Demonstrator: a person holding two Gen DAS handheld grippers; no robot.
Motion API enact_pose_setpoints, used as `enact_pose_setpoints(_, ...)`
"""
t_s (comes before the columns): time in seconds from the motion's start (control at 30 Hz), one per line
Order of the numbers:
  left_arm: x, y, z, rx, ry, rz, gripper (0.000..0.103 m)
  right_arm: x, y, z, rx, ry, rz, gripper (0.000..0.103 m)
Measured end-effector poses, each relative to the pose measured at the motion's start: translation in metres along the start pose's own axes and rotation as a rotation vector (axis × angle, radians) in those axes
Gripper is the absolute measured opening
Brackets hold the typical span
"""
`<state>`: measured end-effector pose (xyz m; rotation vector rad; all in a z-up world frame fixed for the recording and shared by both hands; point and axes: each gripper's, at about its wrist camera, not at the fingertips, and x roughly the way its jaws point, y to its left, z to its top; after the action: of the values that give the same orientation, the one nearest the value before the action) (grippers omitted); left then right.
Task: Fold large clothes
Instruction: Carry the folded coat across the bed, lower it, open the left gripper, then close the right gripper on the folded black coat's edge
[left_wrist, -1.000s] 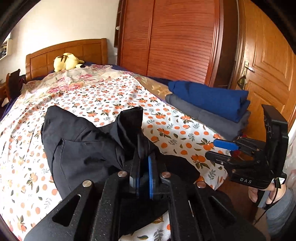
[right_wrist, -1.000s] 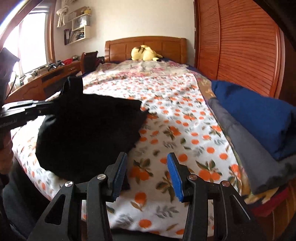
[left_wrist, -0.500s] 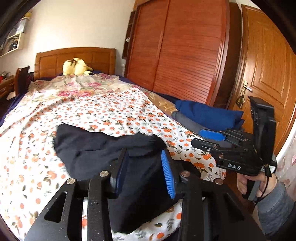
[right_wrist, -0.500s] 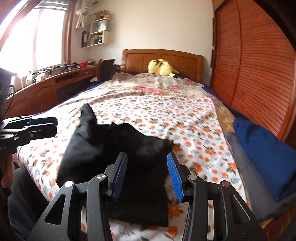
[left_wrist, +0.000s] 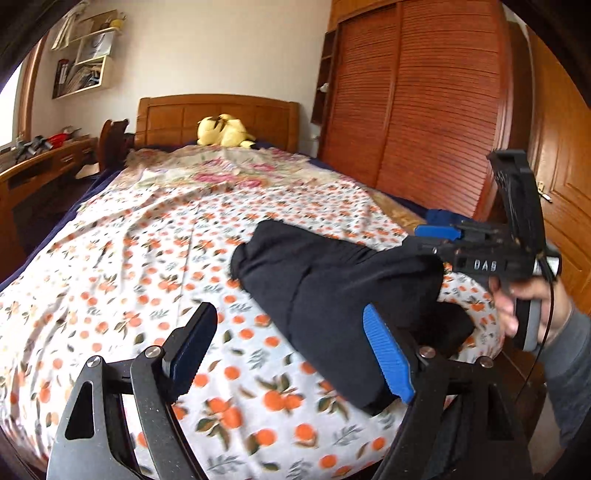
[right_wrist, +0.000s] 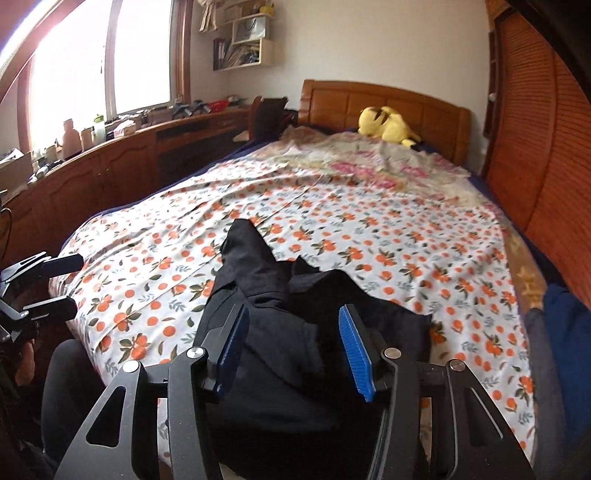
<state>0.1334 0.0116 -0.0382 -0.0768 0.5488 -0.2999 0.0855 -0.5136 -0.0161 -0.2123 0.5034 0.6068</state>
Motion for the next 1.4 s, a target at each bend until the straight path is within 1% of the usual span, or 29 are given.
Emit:
enact_pose_setpoints(0.07,-0.001,0.007,-0.006,-0.004,0.007,0.011,0.082,0.010,-0.001,0.006,-0.016,0.045,0.024,0.053)
enact_pose_setpoints(0.17,0.001,0.013,-0.014,-0.008,0.018,0.016,0.082,0.019,-0.001,0.013,-0.046,0.088,0.027,0.053)
enact_pose_setpoints(0.23,0.000,0.014,-0.018,-0.007,0.022,0.019,0.082,0.024,0.000,0.019,-0.060,0.108,0.026,0.053)
enact_pose_setpoints(0.47,0.003,0.014,-0.025,0.000,0.041,0.015,0.082,0.039,0.000,0.024,-0.066,0.170,0.045,0.052)
enact_pose_setpoints(0.5,0.002,0.013,-0.026,0.002,0.043,0.016,0.082,0.038,0.000,0.022,-0.068,0.173,0.053,0.049)
enact_pose_setpoints(0.57,0.003,0.014,-0.027,0.004,0.046,0.017,0.082,0.036,0.000,0.019,-0.072,0.177,0.074,0.018)
enact_pose_setpoints(0.63,0.003,0.014,-0.027,0.002,0.047,0.016,0.082,0.032,-0.001,0.017,-0.074,0.172,0.118,0.011)
enact_pose_setpoints(0.67,0.004,0.014,-0.026,0.000,0.047,0.015,0.082,0.027,-0.001,0.017,-0.076,0.146,0.137,0.010)
enact_pose_setpoints(0.8,0.008,0.013,-0.025,0.002,0.051,0.007,0.082,0.000,0.004,0.021,-0.066,0.050,0.128,0.008)
enact_pose_setpoints(0.87,0.011,0.012,-0.024,0.004,0.050,0.005,0.082,-0.015,0.005,0.018,-0.071,0.009,0.103,0.007)
enact_pose_setpoints(0.97,0.012,0.010,-0.022,0.002,0.046,-0.007,0.082,-0.037,0.002,0.006,-0.091,-0.010,0.034,0.007)
enact_pose_setpoints(1.07,0.014,0.005,-0.023,0.012,0.056,-0.012,0.082,-0.053,-0.019,-0.011,-0.038,-0.009,-0.033,0.007)
enact_pose_setpoints(1.17,0.015,-0.001,-0.025,0.026,0.060,-0.020,0.082,-0.052,-0.039,-0.038,0.007,0.043,-0.132,0.007)
enact_pose_setpoints(1.27,0.016,-0.005,-0.026,0.040,0.063,-0.023,0.082,-0.040,-0.054,-0.071,0.045,0.125,-0.215,0.007)
enact_pose_setpoints(1.33,0.018,-0.006,-0.026,0.044,0.072,-0.022,0.082,-0.028,-0.060,-0.086,0.061,0.171,-0.237,0.007)
enact_pose_setpoints(1.4,0.020,-0.007,-0.026,0.048,0.080,-0.021,0.082,-0.021,-0.065,-0.094,0.096,0.181,-0.221,0.007)
